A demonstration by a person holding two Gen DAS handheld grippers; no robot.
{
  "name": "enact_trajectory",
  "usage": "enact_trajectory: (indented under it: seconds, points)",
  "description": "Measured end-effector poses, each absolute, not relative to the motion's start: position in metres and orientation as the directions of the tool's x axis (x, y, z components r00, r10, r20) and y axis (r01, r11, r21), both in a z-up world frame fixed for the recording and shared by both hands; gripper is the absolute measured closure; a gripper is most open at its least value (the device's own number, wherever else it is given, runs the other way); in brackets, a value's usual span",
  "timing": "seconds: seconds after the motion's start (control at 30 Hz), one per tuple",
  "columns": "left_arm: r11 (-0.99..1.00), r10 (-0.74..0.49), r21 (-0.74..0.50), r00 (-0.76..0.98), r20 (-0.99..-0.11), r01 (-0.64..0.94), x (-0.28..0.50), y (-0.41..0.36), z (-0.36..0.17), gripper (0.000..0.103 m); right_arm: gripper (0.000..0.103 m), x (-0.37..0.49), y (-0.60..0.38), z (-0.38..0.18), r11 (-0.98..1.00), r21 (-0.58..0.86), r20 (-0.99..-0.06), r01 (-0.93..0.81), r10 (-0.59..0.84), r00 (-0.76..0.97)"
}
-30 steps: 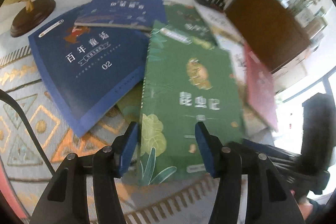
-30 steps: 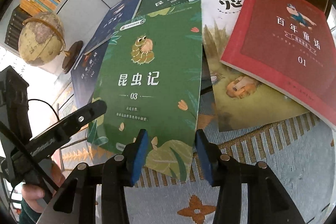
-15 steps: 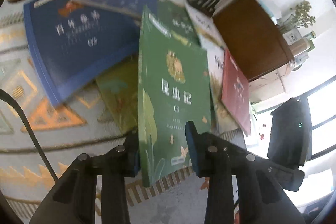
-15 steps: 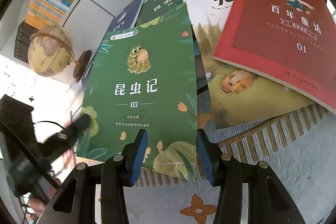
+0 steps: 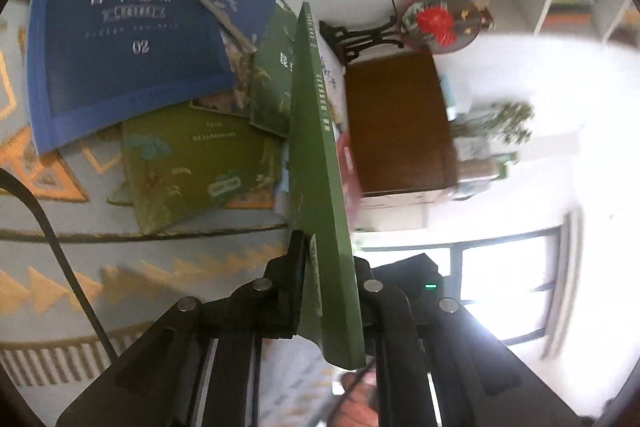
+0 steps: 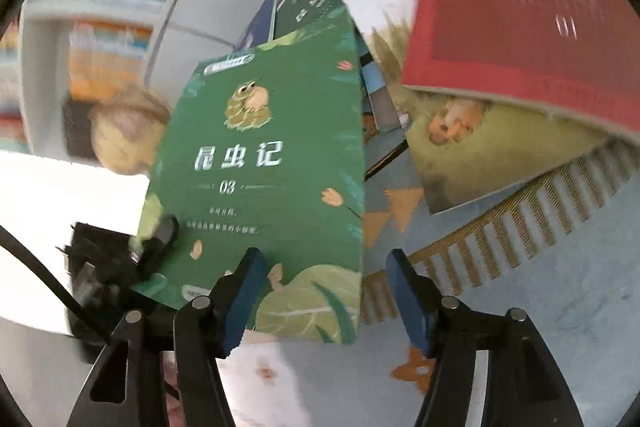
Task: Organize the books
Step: 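Lift the green book and carry it toward the pink book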
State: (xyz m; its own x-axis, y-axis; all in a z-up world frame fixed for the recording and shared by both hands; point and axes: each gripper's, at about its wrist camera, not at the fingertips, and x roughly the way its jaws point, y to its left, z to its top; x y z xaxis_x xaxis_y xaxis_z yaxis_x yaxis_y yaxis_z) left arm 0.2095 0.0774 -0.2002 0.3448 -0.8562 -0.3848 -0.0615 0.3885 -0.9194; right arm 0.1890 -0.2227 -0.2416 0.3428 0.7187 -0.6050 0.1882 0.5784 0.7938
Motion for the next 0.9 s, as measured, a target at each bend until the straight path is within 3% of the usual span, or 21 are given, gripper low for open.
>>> enact_trajectory:
  seconds: [0.17, 0.23, 0.33, 0.4, 0.5, 0.6, 0.7, 0.9]
  points:
    - [0.425, -0.850, -0.901, 0.304, -0.431, -0.087, 0.206, 0.074, -0.212, 0.094, 0.042, 0.189, -0.235, -0.254, 0.447, 0.861, -0.509, 0.244, 0.768, 0.389]
    - [0.477, -0.830, -0.875, 0.284, -0.481, -0.088, 0.201, 0.071, -0.215, 0.094, 0.064, 0.188, -0.232, -0.248, 0.466, 0.857, -0.515, 0.219, 0.759, 0.399]
    - [0.638, -0.738, -0.770, 0.263, -0.621, -0.030, 0.194, 0.060, -0.208, 0.094, 0.073, 0.184, -0.219, -0.227, 0.629, 0.765, -0.625, 0.139, 0.672, 0.397]
    - [0.729, -0.665, -0.684, 0.262, -0.700, 0.023, 0.188, 0.048, -0.199, 0.093, 0.077, 0.180, -0.199, -0.209, 0.769, 0.638, -0.716, 0.033, 0.577, 0.393]
    - [0.856, -0.516, -0.500, 0.294, -0.805, 0.133, 0.173, 0.026, -0.179, 0.093, 0.079, 0.169, -0.171, -0.192, 0.870, 0.484, -0.783, -0.098, 0.480, 0.396]
    - [0.902, -0.431, -0.386, 0.330, -0.840, 0.195, 0.155, 0.014, -0.165, 0.091, 0.079, 0.151, -0.158, -0.182, 0.902, 0.393, -0.802, -0.179, 0.431, 0.414]
    - [0.922, -0.379, -0.310, 0.371, -0.848, 0.233, 0.129, 0.010, -0.153, 0.089, 0.080, 0.135, -0.158, -0.174, 0.888, 0.412, -0.785, -0.205, 0.460, 0.415]
    - [0.931, -0.354, -0.274, 0.418, -0.837, 0.240, 0.068, 0.006, -0.140, 0.089, 0.080, 0.085, -0.162, -0.159, 0.886, 0.359, -0.784, -0.293, 0.456, 0.421]
